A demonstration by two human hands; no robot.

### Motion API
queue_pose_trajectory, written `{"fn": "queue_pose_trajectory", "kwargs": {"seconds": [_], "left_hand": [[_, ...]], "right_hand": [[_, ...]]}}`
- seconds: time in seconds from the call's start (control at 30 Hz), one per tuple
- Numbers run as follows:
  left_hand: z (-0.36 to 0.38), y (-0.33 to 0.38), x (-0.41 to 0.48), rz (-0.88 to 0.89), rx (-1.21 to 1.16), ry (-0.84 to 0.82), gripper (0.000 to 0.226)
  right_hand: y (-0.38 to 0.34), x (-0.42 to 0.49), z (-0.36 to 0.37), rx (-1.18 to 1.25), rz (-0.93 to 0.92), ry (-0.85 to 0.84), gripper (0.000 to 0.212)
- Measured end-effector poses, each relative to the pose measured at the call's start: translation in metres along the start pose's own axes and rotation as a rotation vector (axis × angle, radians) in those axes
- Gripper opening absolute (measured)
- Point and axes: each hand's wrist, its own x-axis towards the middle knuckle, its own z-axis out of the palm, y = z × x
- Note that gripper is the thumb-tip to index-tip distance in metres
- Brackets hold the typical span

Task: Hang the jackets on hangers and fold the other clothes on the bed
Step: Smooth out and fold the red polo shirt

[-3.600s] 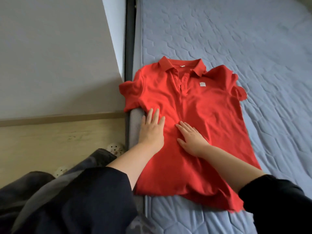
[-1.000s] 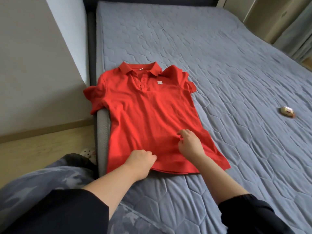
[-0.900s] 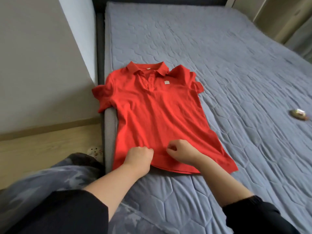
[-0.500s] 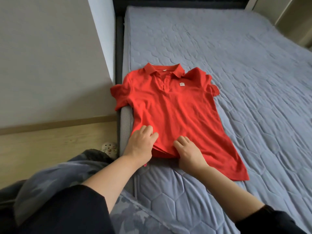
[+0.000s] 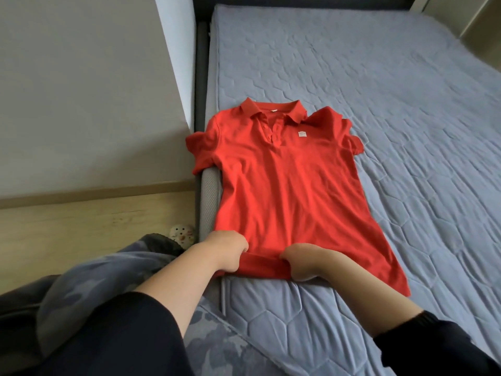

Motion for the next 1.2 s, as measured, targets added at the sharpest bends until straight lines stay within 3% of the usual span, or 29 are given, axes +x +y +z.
{"fn": "queue_pose_trajectory", "kwargs": {"seconds": [0.07,0.1,0.17,0.23,0.27,0.33,0.4,0.5,0.57,0.73,0.8,0.93,1.07,1.2], "left_hand": [[-0.002,-0.005,0.001,-0.086,-0.157,0.108,0.015],[-0.002,-0.009,0.001,-0.106,-0.290,0.079,0.018],[-0.005,-0.016,-0.003,-0.056,-0.536,-0.170,0.028],[-0.009,-0.021,-0.012,0.051,-0.574,-0.500,0.025],[-0.009,-0.023,-0.014,0.084,-0.568,-0.596,0.017],[-0.004,-0.024,-0.012,0.031,-0.637,-0.623,0.012],[0.002,-0.030,-0.001,-0.127,-0.739,-0.400,0.025],[0.002,-0.048,0.017,-0.463,-0.659,0.238,0.026],[0.006,-0.060,0.024,-0.578,-0.688,0.463,0.018],[0.014,-0.068,0.046,-0.499,-1.230,0.389,0.022],[0.016,-0.072,0.053,-0.516,-1.422,0.363,0.026],[0.012,-0.081,0.068,-0.515,-1.463,0.425,0.026],[-0.006,-0.083,0.085,-0.470,-1.607,0.558,0.018],[-0.019,-0.082,0.106,-0.475,-1.599,0.555,0.016]], "right_hand": [[-0.001,0.004,-0.004,-0.002,0.008,-0.062,0.035],[0.000,0.007,-0.008,-0.002,0.004,-0.099,0.034],[0.001,0.009,-0.019,0.015,-0.007,-0.198,0.033],[0.002,0.010,-0.030,0.125,0.011,-0.341,0.038],[0.002,0.010,-0.035,0.184,0.021,-0.419,0.040],[0.002,0.011,-0.045,0.266,0.015,-0.526,0.032],[0.000,0.018,-0.047,0.423,-0.012,-0.448,0.020],[-0.005,0.036,-0.046,0.575,0.000,0.120,0.017],[-0.005,0.052,-0.040,0.450,0.058,0.435,0.017],[-0.014,0.074,-0.008,0.430,0.197,0.551,0.015],[-0.015,0.077,0.000,0.412,0.211,0.702,0.013],[-0.009,0.091,-0.013,0.384,0.109,0.907,0.017],[-0.001,0.110,-0.042,0.374,0.108,0.895,0.035],[0.004,0.126,-0.062,0.335,0.162,0.861,0.040]]}}
